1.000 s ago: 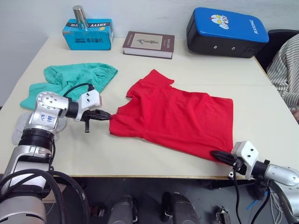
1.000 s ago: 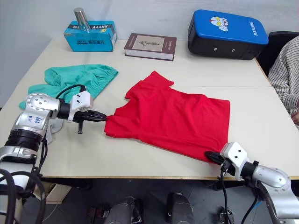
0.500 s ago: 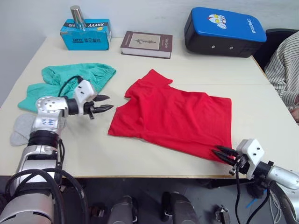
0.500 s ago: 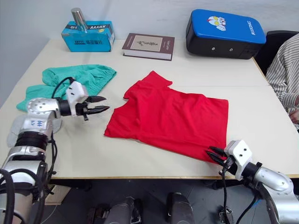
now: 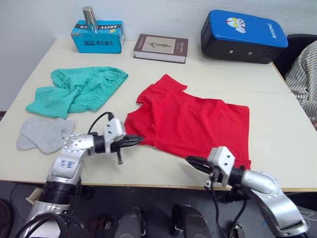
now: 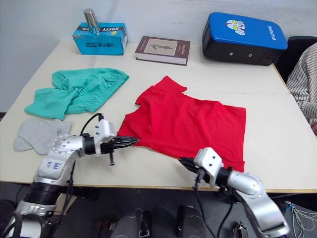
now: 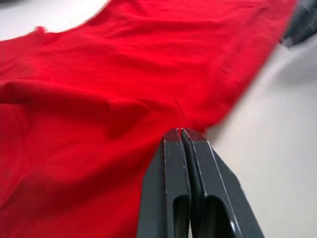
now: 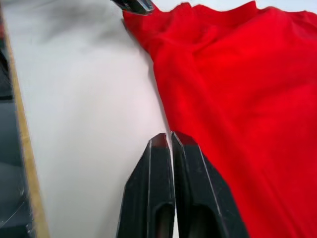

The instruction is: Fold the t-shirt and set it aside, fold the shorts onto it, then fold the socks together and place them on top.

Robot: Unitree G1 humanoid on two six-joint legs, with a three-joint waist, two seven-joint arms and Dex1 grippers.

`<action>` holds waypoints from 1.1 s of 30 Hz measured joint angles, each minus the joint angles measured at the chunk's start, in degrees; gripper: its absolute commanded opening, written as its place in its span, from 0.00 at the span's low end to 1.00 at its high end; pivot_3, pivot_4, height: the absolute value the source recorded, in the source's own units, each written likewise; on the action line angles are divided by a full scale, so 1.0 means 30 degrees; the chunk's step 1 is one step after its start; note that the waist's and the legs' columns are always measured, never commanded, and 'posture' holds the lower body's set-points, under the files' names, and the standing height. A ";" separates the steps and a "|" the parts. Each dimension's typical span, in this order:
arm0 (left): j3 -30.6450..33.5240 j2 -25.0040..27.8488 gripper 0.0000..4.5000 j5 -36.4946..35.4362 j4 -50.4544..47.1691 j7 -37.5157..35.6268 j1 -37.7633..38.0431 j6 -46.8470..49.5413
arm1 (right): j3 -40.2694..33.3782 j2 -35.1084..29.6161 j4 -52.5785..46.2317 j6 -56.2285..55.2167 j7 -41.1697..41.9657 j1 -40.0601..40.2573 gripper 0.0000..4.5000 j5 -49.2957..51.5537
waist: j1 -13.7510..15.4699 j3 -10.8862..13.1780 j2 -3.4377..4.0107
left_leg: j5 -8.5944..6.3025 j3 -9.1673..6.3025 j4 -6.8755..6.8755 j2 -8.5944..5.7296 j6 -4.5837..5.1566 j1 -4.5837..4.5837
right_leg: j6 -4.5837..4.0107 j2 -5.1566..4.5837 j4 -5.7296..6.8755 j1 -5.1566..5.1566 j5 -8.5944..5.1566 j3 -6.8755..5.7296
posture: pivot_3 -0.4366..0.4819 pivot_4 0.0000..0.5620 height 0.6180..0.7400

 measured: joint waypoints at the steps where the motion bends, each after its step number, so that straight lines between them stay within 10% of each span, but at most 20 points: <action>1: -0.0265 -0.0178 0.00 0.0586 0.0326 0.0616 -0.0159 -0.0125 | 0.0292 0.0296 0.0658 -0.0204 -0.0496 -0.0233 0.01 -0.0634 | -0.0035 0.0000 0.0000 | 0.0000 0.0001 -0.0001 0.0001 -0.0005 0.0000 | 0.0000 0.0001 -0.0002 0.0001 0.0000 -0.0008 | 0.48 0.27 1.00; 24: 0.2131 0.0485 0.00 0.0983 0.3554 0.3329 0.1523 -0.2359 | -1.0382 -0.2960 0.6998 -0.4774 0.1369 0.4929 0.01 0.2710 | -0.0175 -0.0242 0.0177 | -0.0057 0.0062 -0.0143 0.0031 0.0037 0.0150 | -0.0038 -0.0010 -0.0030 0.0057 -0.0024 0.0027 | 0.48 0.27 1.00; 33: 0.2763 0.4594 0.54 -0.0601 0.0620 -0.1755 0.3256 -0.4216 | -1.0646 -0.5741 0.2588 -0.3811 0.5289 0.6965 0.60 0.3466 | 0.0254 -0.0227 0.0155 | -0.0016 0.0051 -0.0314 0.0031 -0.0012 0.0193 | -0.0101 0.0009 -0.0089 0.0053 -0.0060 0.0003 | 0.48 0.27 1.00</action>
